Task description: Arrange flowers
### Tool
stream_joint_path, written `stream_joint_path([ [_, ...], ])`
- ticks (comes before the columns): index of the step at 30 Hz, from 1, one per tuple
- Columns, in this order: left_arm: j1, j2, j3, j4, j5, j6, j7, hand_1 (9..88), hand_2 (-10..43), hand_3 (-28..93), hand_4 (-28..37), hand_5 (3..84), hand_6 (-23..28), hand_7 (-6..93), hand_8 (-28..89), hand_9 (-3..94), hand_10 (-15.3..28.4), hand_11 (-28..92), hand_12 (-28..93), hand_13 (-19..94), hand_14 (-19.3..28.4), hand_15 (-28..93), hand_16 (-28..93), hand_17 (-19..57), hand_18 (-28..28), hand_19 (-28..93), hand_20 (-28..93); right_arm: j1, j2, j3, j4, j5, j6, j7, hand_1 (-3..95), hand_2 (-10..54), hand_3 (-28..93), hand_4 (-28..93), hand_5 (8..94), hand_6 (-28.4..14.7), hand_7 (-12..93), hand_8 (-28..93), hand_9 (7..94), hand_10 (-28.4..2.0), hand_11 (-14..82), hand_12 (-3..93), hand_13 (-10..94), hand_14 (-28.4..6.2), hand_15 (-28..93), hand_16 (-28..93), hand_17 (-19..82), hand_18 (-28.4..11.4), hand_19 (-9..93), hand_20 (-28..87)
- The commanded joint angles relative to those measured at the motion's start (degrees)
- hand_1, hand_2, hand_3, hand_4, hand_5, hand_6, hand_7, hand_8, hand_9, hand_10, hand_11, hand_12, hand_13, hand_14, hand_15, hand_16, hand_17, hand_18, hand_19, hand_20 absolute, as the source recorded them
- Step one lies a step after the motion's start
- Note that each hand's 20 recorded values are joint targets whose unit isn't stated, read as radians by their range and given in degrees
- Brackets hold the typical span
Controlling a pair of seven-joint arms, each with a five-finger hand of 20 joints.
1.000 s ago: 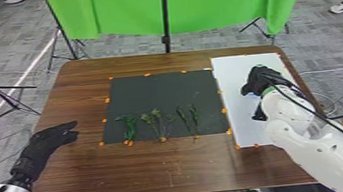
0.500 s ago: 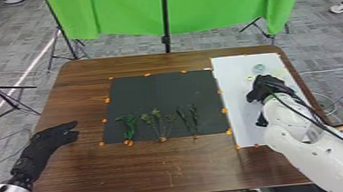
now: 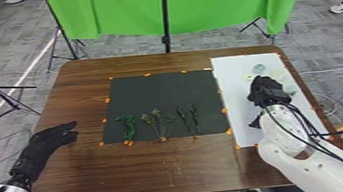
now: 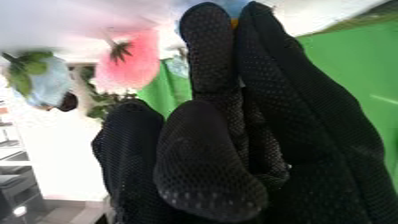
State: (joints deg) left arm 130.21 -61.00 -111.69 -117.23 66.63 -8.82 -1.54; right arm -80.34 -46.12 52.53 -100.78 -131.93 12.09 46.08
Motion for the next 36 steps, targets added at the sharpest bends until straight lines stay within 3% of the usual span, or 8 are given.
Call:
stream_joint_path([
  [1, 1.93, 0.03, 1.25, -0.81, -3.91, 10.27, 2.22, 24.6, 8.8, 63, -26.4, 47.7, 6.4, 8.0, -5, 46.8, 15.5, 18, 10, 36, 20.2, 18, -1, 4.6, 14.2, 15, 15, 9.87, 2.54, -0.49, -9.49, -0.5, 4.96, -5.47, 64.9, -9.5, 52, -7, 79.3, -3.4, 25, 17, 91.9, -9.9, 12.2, 45.9, 94, 0.8, 67, 30, 71, -12.2, 93, 62],
  [3, 2.23, 0.11, 1.68, -0.88, -4.89, 12.65, 3.67, 23.1, 13.9, 63, -27.8, 48.0, 6.5, 8.0, -6, 47.9, 15.9, 19, 10, 37, 20.3, 19, -1, 5.6, 14.1, 17, 15, 13.66, 1.91, -2.14, -10.67, 1.37, 5.92, -9.07, 64.9, -9.5, 52, -7, 79.2, -3.3, 25, 17, 91.9, -9.9, 12.1, 45.9, 94, 0.8, 67, 30, 71, -11.9, 93, 62],
  [6, 2.34, 0.39, 2.93, -0.77, -6.15, 16.51, 5.87, 25.1, 26.8, 62, -28.2, 48.8, 6.9, 8.9, -6, 48.7, 16.3, 19, 10, 37, 19.2, 18, -3, 8.3, 13.5, 18, 14, 20.92, -0.19, -8.84, -10.25, 5.62, 6.62, -13.75, 64.7, -9.5, 53, -7, 78.9, -3.2, 26, 16, 91.8, -9.9, 12.0, 46.2, 94, 1.0, 67, 30, 71, -11.7, 93, 62],
  [10, 2.03, 0.65, 4.36, -0.57, -7.63, 20.1, 8.38, 29.0, 30.8, 61, -28.2, 47.6, 8.1, 9.5, -6, 48.8, 16.3, 20, 9, 36, 16.4, 15, -4, 10.4, 11.0, 14, 12, 30.82, -5.71, -18.75, -6.2, 18.93, 4.12, -18.53, 64.1, -9.5, 54, -8, 77.9, -2.7, 28, 16, 91.0, -9.6, 11.8, 46.3, 94, 1.1, 67, 31, 71, -11.4, 93, 63],
  [12, 1.72, 0.74, 4.68, -0.5, -7.48, 20.24, 8.46, 29.8, 31.2, 60, -28.2, 47.0, 8.5, 9.5, -6, 48.7, 16.3, 20, 9, 36, 15.9, 15, -4, 10.9, 10.5, 13, 12, 33.41, -9.25, -22.26, -3.2, 18.93, 2.72, -19.79, 64.1, -9.5, 54, -8, 77.5, -2.4, 28, 16, 90.6, -9.5, 11.5, 46.2, 94, 1.1, 67, 31, 71, -11.4, 93, 63],
  [21, 0.13, 0.45, 5.9, 0.56, -7.16, 17.7, 7.73, 29.5, 31.5, 60, -28.3, 46.8, 8.6, 9.5, -7, 48.7, 16.4, 21, 9, 36, 16.5, 15, -4, 9.6, 9.8, 12, 12, 36.75, -19.03, -29.93, 5.0, 25.92, -0.94, -25.66, 63.3, -9.5, 56, -10, 76.3, -1.9, 30, 15, 90.0, -9.2, 11.2, 45.9, 94, 1.3, 67, 32, 71, -11.3, 93, 63],
  [30, -1.36, 0.77, 7.71, 1.58, -8.02, 19.33, 9.73, 30.0, 31.7, 59, -28.3, 46.8, 8.9, 9.0, -6, 48.6, 16.6, 21, 9, 36, 16.7, 15, -4, 10.2, 9.4, 11, 11, 34.28, -23.85, -33.59, 8.68, 26.79, -4.04, -26.95, 63.1, -9.5, 56, -11, 76.0, -1.8, 31, 14, 89.9, -9.2, 11.2, 45.8, 94, 1.1, 67, 32, 71, -11.3, 93, 64],
  [36, -2.82, 1.13, 9.07, 2.43, -8.42, 18.75, 9.75, 29.1, 32.3, 58, -28.3, 46.6, 8.9, 8.8, -6, 48.5, 16.8, 21, 9, 36, 17.1, 15, -4, 9.9, 9.5, 11, 11, 34.09, -25.83, -35.52, 10.66, 27.04, -5.02, -27.07, 63.2, -9.5, 56, -11, 76.0, -1.7, 31, 13, 90.0, -9.0, 11.0, 45.4, 94, 1.1, 68, 32, 71, -11.6, 93, 64],
])
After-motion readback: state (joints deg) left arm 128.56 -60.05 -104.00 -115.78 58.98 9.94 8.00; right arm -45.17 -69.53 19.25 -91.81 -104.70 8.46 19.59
